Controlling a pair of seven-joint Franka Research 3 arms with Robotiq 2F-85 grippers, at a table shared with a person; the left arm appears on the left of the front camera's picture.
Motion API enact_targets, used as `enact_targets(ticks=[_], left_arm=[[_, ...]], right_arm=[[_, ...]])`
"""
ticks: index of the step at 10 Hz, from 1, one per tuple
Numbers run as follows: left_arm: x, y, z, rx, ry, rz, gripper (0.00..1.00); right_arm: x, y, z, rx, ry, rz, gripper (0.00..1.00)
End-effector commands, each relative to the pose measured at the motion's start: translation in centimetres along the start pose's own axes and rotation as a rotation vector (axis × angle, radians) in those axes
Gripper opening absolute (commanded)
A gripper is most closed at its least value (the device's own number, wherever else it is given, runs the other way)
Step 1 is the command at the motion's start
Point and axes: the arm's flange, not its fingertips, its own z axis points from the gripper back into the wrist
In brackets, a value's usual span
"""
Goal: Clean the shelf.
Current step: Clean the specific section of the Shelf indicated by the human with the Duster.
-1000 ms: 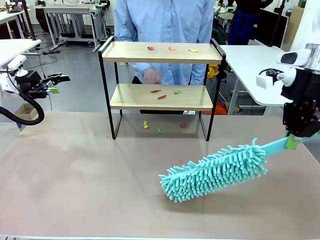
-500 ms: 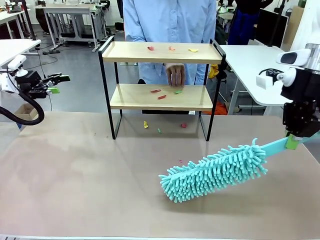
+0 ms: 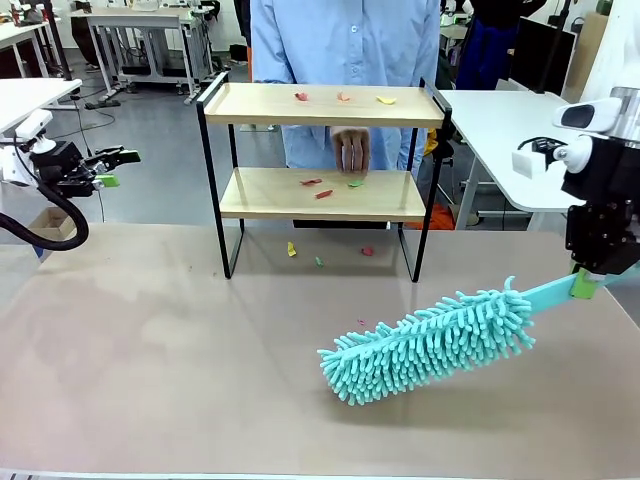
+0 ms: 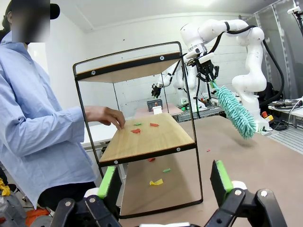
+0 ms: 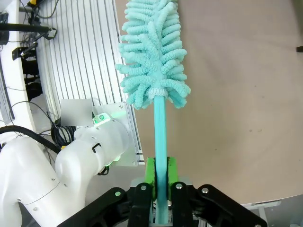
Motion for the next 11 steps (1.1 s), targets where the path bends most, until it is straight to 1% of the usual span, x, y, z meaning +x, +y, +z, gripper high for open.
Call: enact_targets(ticks=[1, 5, 7, 8, 9, 11], left_arm=[[0.2, -0.1, 0.0, -0.009, 0.01, -0.015, 1.0], [0.2, -0.1, 0.0, -0.009, 0.01, -0.015, 1.0], [0.2, -0.1, 0.0, -0.009, 0.01, -0.015, 1.0], [0.2, -0.1, 0.0, -0.009, 0.01, -0.015, 1.0], [0.2, -0.1, 0.0, -0.009, 0.01, -0.015, 1.0], [0.2, -0.1, 0.0, -0.009, 0.01, -0.015, 1.0]], right_arm=[[-0.3, 0.1, 0.2, -0.002, 0.008, 0.005, 0.13], [0.0, 0.0, 0.0, 0.0, 0.0, 0.0, 0.13], [0.2, 4.4, 3.1, -0.082, -0.1, -0.109, 0.13], [1.4, 6.2, 4.6, -0.07, -0.166, -0.212, 0.13], [2.7, 7.6, 5.4, -0.058, -0.262, -0.368, 0.13], [4.9, 10.1, 6.3, -0.055, -0.416, -0.569, 0.13]])
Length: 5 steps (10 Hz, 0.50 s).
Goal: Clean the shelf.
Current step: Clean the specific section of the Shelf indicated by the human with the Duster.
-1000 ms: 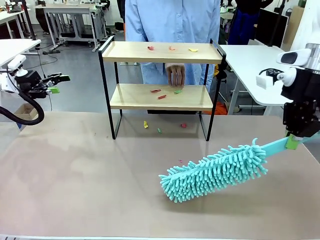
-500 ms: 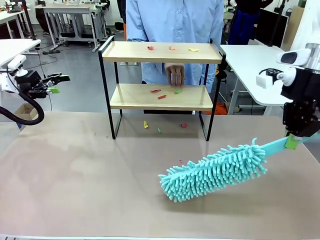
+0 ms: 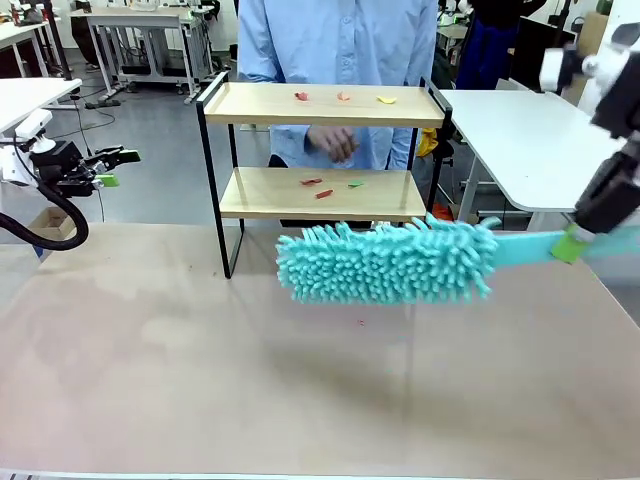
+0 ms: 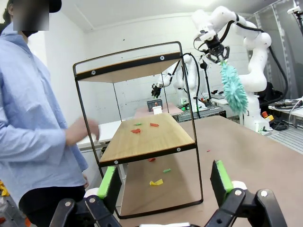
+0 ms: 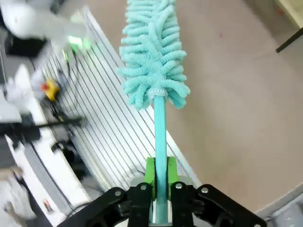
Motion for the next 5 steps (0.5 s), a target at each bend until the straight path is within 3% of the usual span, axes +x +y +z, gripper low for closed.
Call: enact_targets(ticks=[1, 2, 4, 5], left_arm=[[0.2, -0.1, 0.0, -0.008, 0.01, -0.015, 1.0], [0.2, -0.1, 0.0, -0.008, 0.01, -0.015, 1.0], [0.2, -0.1, 0.0, -0.008, 0.01, -0.015, 1.0], [0.2, -0.1, 0.0, -0.008, 0.01, -0.015, 1.0]], right_arm=[[1.7, 2.5, -0.8, -0.055, -0.166, -0.206, 0.13], [2.6, 3.9, -1.5, -0.093, -0.212, -0.281, 0.13], [4.3, 4.7, -2.9, -0.074, -0.192, -0.388, 0.13], [4.3, 4.3, -2.8, 0.062, -0.168, -0.343, 0.13]])
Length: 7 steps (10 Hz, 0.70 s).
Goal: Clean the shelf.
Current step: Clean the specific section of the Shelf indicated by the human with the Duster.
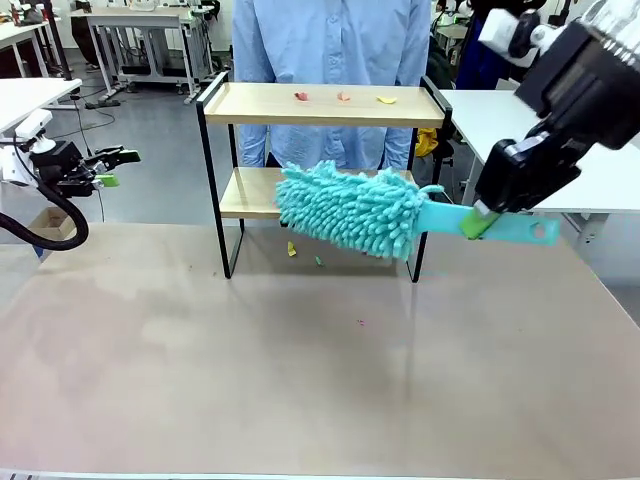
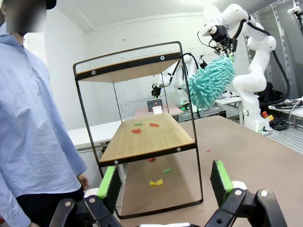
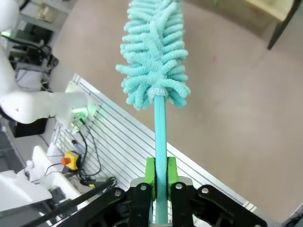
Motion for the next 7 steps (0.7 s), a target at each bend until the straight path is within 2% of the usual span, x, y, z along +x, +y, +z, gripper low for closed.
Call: enact_targets(ticks=[1, 5, 7], left_arm=[[0.2, -0.1, 0.0, -0.008, 0.01, -0.015, 1.0], [0.2, -0.1, 0.0, -0.008, 0.01, -0.015, 1.0], [0.2, -0.1, 0.0, -0.008, 0.01, -0.015, 1.0]], right_arm=[[-0.2, -0.3, 1.0, -0.023, -0.018, 0.017, 0.13], [0.0, -0.1, 0.3, -0.012, -0.003, 0.007, 0.13], [1.0, 5.9, -1.3, -0.115, -0.102, -0.049, 0.13]])
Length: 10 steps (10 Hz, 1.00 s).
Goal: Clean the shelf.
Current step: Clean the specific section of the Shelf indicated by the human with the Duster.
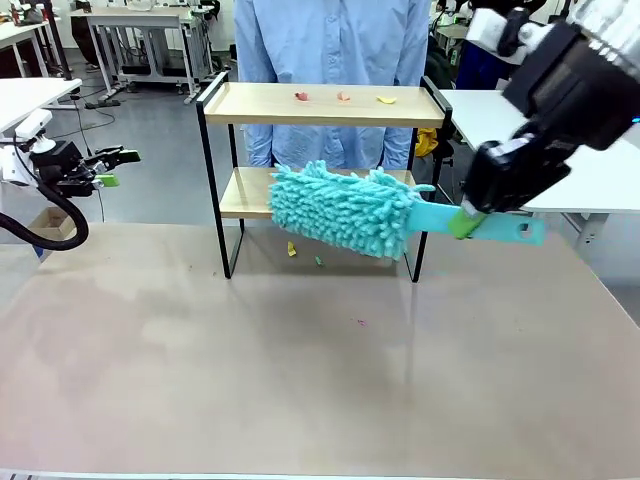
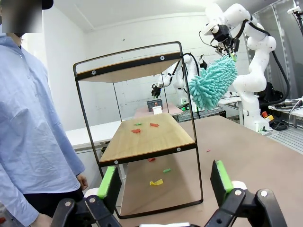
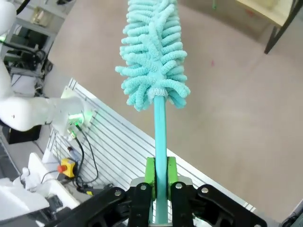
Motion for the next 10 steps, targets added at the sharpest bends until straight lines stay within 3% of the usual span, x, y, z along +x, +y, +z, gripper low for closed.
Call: enact_targets(ticks=[1, 5, 10], left_arm=[[0.2, -0.1, 0.0, -0.008, 0.01, -0.015, 1.0], [0.2, -0.1, 0.0, -0.008, 0.01, -0.015, 1.0], [0.2, -0.1, 0.0, -0.008, 0.01, -0.015, 1.0]], right_arm=[[1.6, 4.9, -1.3, -0.054, -0.103, -0.075, 0.13], [7.1, 9.4, -6.1, -0.078, -0.158, -0.27, 0.13], [13.6, 12.6, -12.7, -0.101, -0.249, -0.382, 0.13]])
